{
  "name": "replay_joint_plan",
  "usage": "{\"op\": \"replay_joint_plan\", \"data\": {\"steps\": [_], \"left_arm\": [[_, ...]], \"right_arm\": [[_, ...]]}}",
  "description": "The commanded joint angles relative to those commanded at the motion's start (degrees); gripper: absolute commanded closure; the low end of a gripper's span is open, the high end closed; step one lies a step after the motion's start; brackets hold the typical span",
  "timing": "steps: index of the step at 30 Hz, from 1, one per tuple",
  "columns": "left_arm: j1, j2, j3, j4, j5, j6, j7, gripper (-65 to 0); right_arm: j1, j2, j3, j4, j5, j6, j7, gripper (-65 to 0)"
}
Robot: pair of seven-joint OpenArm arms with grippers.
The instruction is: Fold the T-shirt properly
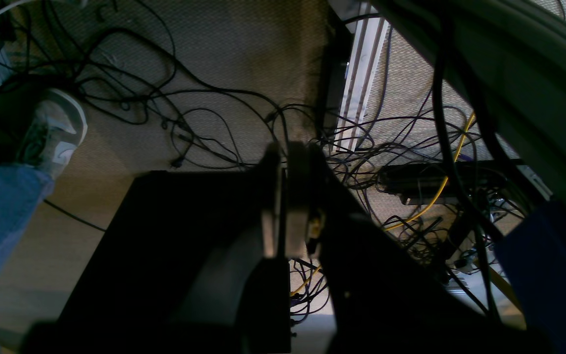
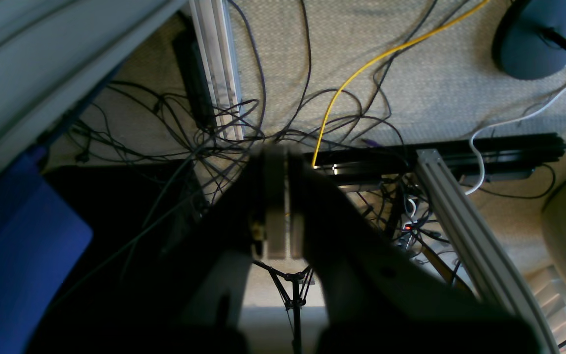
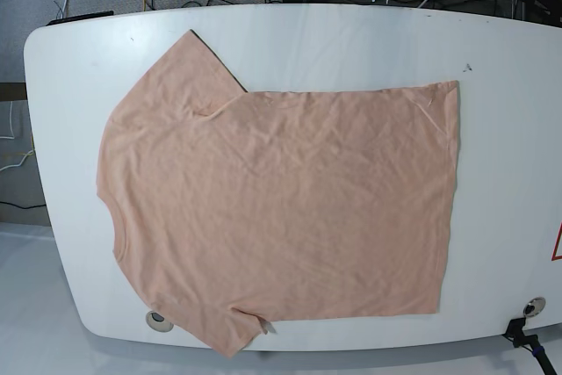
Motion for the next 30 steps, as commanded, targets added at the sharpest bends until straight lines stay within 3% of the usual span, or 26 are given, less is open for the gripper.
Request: {"op": "replay_joint_plan", "data": {"steps": [27, 30], "left_arm": [[0.5, -0.9, 0.1, -0.3, 0.1, -0.1, -0.2, -1.7], [0.5, -0.7, 0.3, -0.1, -0.1, 0.5, -0.8, -0.9]], "right_arm": [[-0.6, 0.3, 0.0, 0.0, 0.1, 0.87, -0.5, -0.3], [-0.5, 0.0, 0.2, 0.1, 0.1, 0.19, 0.1, -0.3]]}}
